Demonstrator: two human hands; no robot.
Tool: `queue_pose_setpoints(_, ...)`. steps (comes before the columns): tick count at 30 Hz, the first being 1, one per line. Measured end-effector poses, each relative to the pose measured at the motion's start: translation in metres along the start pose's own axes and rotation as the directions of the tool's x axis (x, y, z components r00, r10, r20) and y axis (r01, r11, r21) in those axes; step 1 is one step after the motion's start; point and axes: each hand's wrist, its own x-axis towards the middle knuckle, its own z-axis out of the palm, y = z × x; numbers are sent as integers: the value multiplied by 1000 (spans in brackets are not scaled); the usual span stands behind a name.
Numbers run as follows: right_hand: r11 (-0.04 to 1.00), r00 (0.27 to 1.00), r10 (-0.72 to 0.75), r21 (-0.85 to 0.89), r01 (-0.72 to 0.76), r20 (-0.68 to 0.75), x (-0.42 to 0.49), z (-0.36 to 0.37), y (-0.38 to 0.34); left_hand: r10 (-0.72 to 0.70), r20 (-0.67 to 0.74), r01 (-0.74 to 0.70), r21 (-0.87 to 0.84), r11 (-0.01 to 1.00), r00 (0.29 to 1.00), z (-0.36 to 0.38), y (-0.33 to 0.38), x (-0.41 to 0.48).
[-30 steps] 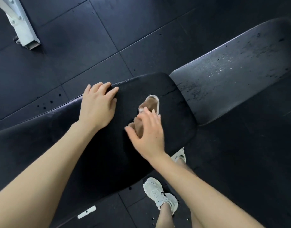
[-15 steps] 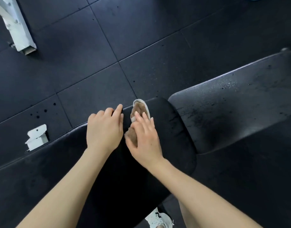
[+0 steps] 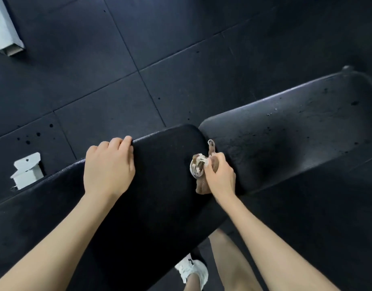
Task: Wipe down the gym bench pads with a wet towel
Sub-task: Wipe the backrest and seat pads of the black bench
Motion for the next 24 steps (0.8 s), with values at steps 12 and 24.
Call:
queue_pose_setpoints(12,990,984,-139,52,134,113,-54,14,30,40,-87,-36,41,999,995,6,-1,0)
queue_pose_setpoints(24,959,960,-277,-85,272,-50,-17,41,-17,112,-183,-102,64,993,977,14,-5,-4)
